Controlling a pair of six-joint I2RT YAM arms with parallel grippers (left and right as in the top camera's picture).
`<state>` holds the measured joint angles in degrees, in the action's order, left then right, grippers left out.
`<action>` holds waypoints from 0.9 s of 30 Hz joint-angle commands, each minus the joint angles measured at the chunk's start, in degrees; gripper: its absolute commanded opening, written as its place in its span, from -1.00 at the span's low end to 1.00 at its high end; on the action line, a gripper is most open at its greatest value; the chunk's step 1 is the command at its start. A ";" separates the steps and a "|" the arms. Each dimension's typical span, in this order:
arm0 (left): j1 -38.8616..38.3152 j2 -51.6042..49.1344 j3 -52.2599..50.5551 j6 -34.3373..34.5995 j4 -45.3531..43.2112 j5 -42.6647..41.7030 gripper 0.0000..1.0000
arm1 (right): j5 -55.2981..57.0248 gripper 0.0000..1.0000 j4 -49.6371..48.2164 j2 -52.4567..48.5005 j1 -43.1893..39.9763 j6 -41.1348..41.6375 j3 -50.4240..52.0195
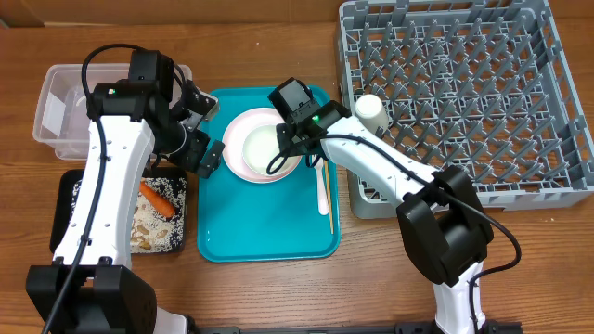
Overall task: Sort waste into correct bins and load items into the dishwasher
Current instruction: 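Tighten the right gripper on the white bowl rim and lift it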
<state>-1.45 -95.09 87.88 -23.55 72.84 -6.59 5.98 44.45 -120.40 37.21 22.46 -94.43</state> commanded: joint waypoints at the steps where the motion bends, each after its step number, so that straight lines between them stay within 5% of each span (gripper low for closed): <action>1: 0.31 0.70 0.74 -0.02 -0.04 0.17 0.99 | 0.39 -0.62 -0.39 -0.17 0.24 0.09 0.48; 27: 0.31 0.70 0.74 -0.02 -0.04 0.17 1.00 | 0.42 -0.62 -0.02 -0.17 0.33 0.07 0.70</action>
<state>-1.45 -95.09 87.88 -23.55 72.84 -6.59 5.98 44.62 -120.40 37.23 22.46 -94.43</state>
